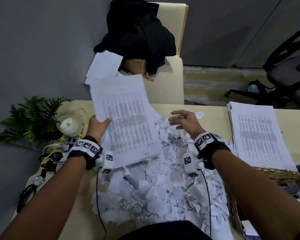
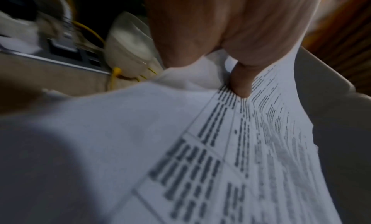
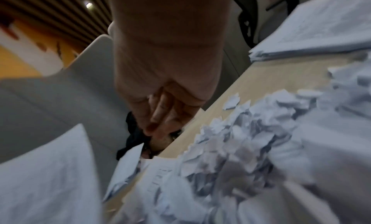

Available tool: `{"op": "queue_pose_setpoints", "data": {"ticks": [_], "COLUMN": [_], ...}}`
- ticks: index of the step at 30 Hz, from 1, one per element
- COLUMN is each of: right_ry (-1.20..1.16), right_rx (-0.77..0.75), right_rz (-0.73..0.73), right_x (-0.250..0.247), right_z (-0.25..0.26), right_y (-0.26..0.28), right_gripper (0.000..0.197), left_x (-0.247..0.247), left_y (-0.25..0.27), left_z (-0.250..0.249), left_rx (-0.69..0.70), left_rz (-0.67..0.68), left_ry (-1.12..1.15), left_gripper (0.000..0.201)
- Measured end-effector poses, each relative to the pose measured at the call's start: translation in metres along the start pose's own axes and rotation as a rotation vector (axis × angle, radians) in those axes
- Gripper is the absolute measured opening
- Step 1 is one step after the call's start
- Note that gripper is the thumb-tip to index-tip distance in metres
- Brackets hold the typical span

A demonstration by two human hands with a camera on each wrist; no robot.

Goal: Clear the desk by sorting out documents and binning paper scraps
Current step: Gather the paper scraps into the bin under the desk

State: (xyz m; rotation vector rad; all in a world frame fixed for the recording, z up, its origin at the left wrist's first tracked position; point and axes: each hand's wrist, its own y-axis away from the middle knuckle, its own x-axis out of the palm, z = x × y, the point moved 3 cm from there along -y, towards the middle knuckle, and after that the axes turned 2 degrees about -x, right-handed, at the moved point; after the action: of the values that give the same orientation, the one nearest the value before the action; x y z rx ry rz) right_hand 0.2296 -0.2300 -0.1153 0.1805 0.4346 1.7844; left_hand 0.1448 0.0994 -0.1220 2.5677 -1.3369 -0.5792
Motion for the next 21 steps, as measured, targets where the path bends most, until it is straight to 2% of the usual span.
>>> {"op": "queue_pose_setpoints", "data": {"ticks": [4,6,10,14,16,18,21], "right_ry": [0.497,0.659,0.821,1.056,1.106,1.119,1.156], "right_rx": [-0.009,-0.047,-0.106,-0.090,-0.061,-0.059,-0.059], "right_rz": [-0.097,-0.063,0.090,0.275,0.292,0.250,0.211], "right_x": [-0.014,-0.006,0.033,0.083,0.099,0.111,0.121], "right_z": [-0.021,-0.022,-0.020,-0.020,-0.026,-0.031,-0.038], "right_y": [-0.040,-0.056,-0.092,-0.127,-0.142,-0.156,-0.168], "right_gripper": [0.013,0.020,0.030,0.053,0.059,0.062,0.072], "left_x": [-0.042,-0.057,-0.070,-0.060,-0.059,-0.062,-0.059], "left_y": [-0.020,-0.025,-0.039,-0.029,-0.030,-0.040,-0.037], "left_z": [0.017,0.031,0.077,0.087,0.104,0.128,0.123], "left_rx": [-0.027,-0.054,-0.108,-0.166,-0.187,-0.206,-0.187], "left_rz": [-0.098,-0.111,-0.116,-0.145,-0.144,-0.147,-0.124], "left_ry": [0.027,0.036,0.039,-0.037,-0.021,-0.001,0.057], "left_gripper": [0.037,0.041,0.062,0.040,0.042,0.046,0.037]}}
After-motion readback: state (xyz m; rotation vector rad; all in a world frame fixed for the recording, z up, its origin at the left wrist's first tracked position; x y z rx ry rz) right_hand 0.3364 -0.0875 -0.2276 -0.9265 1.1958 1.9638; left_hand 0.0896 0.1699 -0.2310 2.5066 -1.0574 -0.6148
